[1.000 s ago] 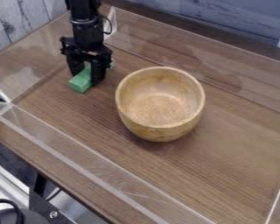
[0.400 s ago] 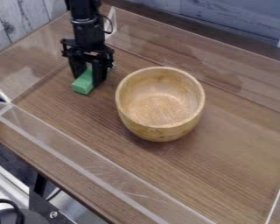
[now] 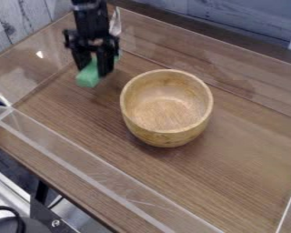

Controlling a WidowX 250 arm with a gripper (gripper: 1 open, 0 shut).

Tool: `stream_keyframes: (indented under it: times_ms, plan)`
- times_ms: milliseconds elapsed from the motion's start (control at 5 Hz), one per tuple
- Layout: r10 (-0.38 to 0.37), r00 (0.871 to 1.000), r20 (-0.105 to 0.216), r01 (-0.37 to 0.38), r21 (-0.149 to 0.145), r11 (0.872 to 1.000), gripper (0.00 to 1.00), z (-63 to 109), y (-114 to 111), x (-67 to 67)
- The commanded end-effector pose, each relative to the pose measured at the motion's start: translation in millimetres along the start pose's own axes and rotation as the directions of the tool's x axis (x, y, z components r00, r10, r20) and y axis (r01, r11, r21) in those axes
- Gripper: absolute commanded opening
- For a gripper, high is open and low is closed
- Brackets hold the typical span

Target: Put the green block in the brown bowl

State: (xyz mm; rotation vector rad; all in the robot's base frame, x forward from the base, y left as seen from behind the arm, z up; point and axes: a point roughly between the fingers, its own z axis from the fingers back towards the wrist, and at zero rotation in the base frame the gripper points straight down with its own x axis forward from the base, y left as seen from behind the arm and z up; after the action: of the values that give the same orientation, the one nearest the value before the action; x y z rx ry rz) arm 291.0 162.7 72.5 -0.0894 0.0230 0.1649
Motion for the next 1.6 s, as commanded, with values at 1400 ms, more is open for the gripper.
stream_keyframes:
  times_ms: [1400]
  plan:
    - [-0.282,0.958,0.055,0.283,-0.017,0.959,0.00,52.0,-119,-38.0]
